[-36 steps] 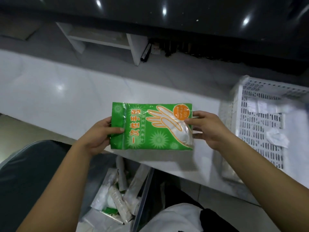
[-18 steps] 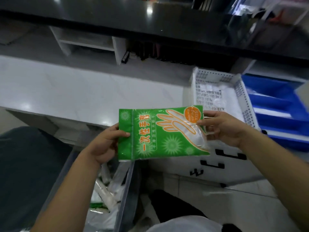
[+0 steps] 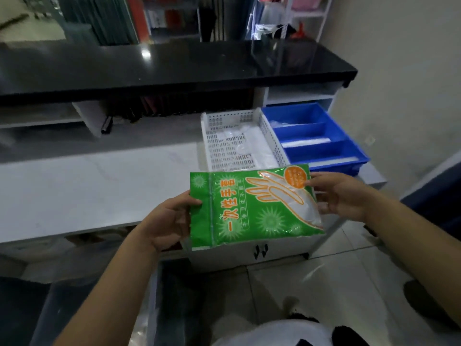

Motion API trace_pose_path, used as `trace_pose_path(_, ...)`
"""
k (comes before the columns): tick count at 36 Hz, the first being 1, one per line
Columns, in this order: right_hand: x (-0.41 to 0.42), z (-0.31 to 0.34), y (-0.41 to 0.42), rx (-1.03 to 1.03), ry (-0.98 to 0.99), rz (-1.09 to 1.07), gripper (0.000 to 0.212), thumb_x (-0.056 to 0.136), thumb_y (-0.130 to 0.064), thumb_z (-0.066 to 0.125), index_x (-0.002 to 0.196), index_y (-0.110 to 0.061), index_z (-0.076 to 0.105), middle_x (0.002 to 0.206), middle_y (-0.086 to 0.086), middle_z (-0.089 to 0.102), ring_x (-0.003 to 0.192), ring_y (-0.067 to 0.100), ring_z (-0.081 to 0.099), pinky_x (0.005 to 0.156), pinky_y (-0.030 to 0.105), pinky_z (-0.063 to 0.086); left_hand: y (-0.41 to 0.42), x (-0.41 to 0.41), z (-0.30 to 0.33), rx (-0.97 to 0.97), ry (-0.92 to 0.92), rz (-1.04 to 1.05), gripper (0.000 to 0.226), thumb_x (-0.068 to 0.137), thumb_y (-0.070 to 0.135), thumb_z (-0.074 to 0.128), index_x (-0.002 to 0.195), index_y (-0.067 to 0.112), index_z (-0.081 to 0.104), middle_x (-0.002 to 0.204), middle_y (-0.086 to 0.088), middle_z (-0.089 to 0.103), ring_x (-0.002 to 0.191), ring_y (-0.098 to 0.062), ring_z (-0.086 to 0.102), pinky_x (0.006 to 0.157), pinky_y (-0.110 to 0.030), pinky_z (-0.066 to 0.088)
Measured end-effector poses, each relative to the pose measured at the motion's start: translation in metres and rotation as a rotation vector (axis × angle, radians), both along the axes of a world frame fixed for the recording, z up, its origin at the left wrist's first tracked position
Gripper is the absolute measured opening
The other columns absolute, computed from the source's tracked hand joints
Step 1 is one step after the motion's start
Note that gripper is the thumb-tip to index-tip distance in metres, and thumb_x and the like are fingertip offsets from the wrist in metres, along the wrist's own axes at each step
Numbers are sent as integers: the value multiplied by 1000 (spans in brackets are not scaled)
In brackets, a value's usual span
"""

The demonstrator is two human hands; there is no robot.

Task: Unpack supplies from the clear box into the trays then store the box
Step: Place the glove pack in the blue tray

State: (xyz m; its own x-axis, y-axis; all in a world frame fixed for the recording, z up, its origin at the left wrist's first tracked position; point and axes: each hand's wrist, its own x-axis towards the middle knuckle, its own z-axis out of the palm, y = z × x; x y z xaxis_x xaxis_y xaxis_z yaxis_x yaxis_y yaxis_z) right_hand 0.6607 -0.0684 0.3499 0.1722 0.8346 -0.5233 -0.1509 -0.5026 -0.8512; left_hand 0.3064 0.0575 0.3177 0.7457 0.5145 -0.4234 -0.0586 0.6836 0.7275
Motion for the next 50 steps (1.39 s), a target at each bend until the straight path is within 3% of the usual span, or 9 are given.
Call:
trace_pose_path(3,40,-1,-14,24,17,-51,33,74,-23,72,107,-18,78,104,7,76,85,18,73,64,34,59,3,39,13,72,18,-93,40,86,9,52,124,16,65,100,-3,76,69,-12,72,69,-36,61)
trace_pose_path(6,86,-5,-29,59,46,-97,31,77,-21,71,107,-15,77,103,8,76,83,18,73,63,34,60,9,86,23,154,80,-152,39,85,7,57,121,17,70,116,-9,72,89,-20,73,71,-40,61)
trace_pose_path(15,221,-13,-40,77,125,-118,41,73,-23,72,112,-13,75,103,10,74,79,21,71,70,38,59,17,226,40,216,175,-235,40,81,7,64,120,16,70,118,-9,71,93,-23,74,71,-40,62)
trace_pose_path(24,312,-12,-8,79,123,-86,19,76,-26,72,89,-16,80,92,6,75,75,20,71,60,36,58,31,312,34,235,199,-123,37,83,7,61,117,17,72,121,-11,71,91,-21,74,70,-39,62)
trace_pose_path(31,349,-16,41,94,72,-50,22,75,-31,73,89,-17,81,91,7,75,79,21,73,64,37,59,60,346,30,285,250,-43,38,80,6,63,116,14,71,119,-14,71,96,-27,73,75,-45,61)
trace_pose_path(36,359,-15,81,90,3,-85,20,84,-26,70,95,-11,79,94,10,74,80,24,72,65,38,58,101,358,28,359,280,-31,40,80,7,65,118,15,71,122,-14,70,108,-32,68,92,-59,53)
trace_pose_path(41,366,0,123,106,-95,-118,18,85,-24,70,95,-12,79,98,12,76,85,23,73,67,36,59,149,377,25,384,294,28,34,86,-1,61,117,10,70,118,-17,71,102,-31,70,82,-52,57)
trace_pose_path(47,383,6,178,86,-198,-210,16,87,-27,69,96,-17,78,98,5,77,97,24,70,75,40,56,204,409,21,477,322,99,30,91,-3,58,114,12,70,112,-14,74,102,-32,71,88,-50,57)
trace_pose_path(50,385,3,203,58,-233,-253,17,89,-26,68,103,-17,74,98,3,77,102,23,67,81,43,52,224,424,18,502,342,180,29,91,-4,58,110,14,71,105,-9,77,96,-26,73,77,-40,61)
